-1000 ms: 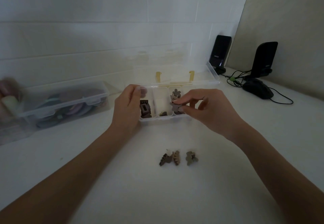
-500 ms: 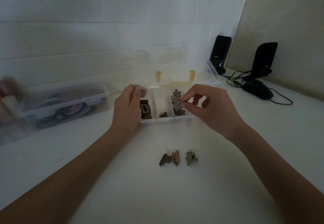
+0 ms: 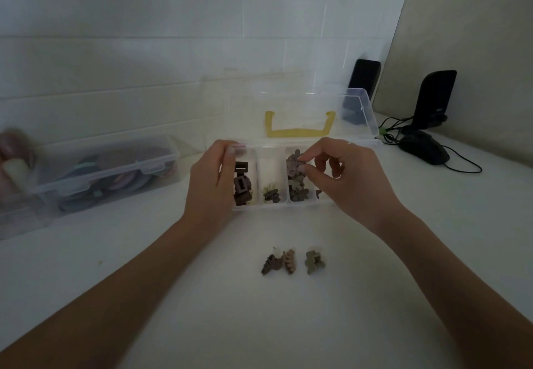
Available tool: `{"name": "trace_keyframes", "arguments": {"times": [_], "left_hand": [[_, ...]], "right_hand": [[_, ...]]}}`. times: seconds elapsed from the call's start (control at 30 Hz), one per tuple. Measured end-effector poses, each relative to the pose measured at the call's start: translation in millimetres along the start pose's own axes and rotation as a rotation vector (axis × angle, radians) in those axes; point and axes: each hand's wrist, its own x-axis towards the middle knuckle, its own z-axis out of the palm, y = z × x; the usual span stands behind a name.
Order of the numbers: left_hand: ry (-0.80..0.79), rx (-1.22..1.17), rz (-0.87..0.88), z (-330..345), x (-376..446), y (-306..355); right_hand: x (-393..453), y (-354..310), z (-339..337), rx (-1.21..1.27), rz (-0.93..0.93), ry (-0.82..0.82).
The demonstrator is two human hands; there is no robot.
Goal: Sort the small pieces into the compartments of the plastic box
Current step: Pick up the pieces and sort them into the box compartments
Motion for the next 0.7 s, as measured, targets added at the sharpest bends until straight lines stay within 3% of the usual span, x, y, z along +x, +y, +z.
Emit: {"name": "trace_keyframes", "arguments": {"times": [0.27, 0.5, 0.7], "left_hand": [[-0.003, 0.003, -0.005, -0.9, 0.1, 1.5], [-0.019, 0.013, -0.012, -3.8, 3.1, -1.2], [-0.04, 0.001, -0.043, -5.8, 5.9, -2.9]], "right_hand": [[4.9, 7.3, -8.5, 0.009, 0.063, 0.155], [5.4, 16.6, -9.6, -0.076, 0.14, 0.106], [6.3, 20.0, -12.9, -0.116, 0.138, 0.164]]}}
